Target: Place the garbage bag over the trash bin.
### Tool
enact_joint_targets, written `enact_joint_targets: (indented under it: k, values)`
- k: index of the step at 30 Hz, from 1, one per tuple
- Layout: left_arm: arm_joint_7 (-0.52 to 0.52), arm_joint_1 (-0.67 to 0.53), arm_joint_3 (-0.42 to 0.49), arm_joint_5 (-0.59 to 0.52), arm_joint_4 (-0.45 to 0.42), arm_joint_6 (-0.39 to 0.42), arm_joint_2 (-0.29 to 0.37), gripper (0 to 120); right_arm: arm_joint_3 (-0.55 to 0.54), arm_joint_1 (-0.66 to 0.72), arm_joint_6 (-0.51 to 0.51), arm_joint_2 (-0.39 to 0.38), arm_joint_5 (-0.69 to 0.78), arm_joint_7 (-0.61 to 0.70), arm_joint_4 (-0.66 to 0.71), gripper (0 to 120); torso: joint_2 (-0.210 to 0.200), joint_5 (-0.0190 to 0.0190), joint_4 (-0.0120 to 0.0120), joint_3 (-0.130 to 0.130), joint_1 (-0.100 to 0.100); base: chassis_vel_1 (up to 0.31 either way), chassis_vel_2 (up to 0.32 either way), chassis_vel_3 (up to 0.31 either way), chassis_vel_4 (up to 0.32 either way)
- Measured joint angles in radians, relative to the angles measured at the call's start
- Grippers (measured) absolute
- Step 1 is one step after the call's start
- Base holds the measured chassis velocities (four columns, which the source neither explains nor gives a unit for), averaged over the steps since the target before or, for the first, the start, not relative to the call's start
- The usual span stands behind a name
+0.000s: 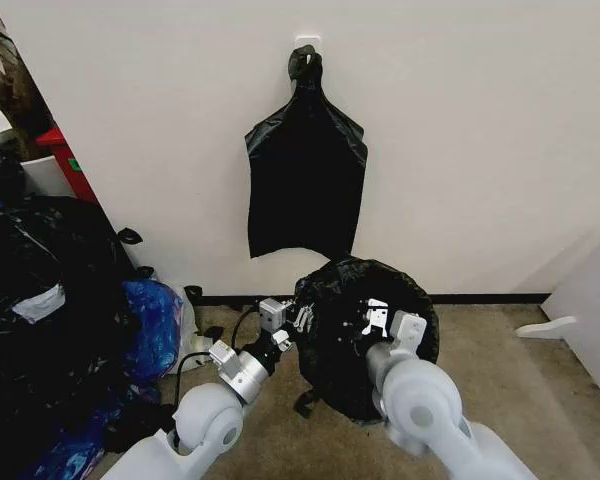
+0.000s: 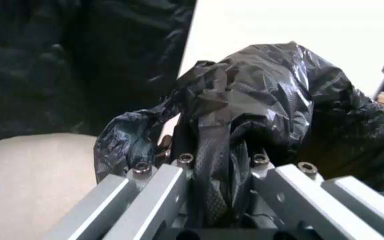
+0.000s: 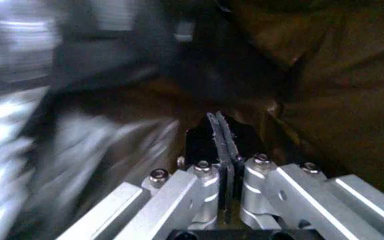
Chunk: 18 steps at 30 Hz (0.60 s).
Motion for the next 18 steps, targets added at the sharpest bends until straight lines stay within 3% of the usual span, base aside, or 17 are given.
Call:
enact_joint_targets:
  k: [7,10,18]
  values:
    - [-0.121,-0.002,-0.025,-0.17,-0.003,0.069,-0.021,5,0.159,-0.199,-0.024,-0.101,-0.111,-0.234,0.16,0,0.0,-0.0001,-0.001,0.0,0.0,0.0,0.0,0.0,0.0]
    - [-0.141,0.006,-0.042,-0.191,-0.004,0.075,-0.032,5,0.21,-0.19,-0.066,-0.128,-0.03,-0.225,0.165,0,0.0,0.0001,0.0003,0.0,0.0,0.0,0.0,0.0,0.0]
    - [-0.116,-0.003,-0.044,-0.16,-0.021,0.075,-0.037,5,0.238,-0.139,-0.075,-0.15,0.077,-0.16,0.164,0,0.0,0.0002,-0.0001,0.0,0.0,0.0,0.0,0.0,0.0]
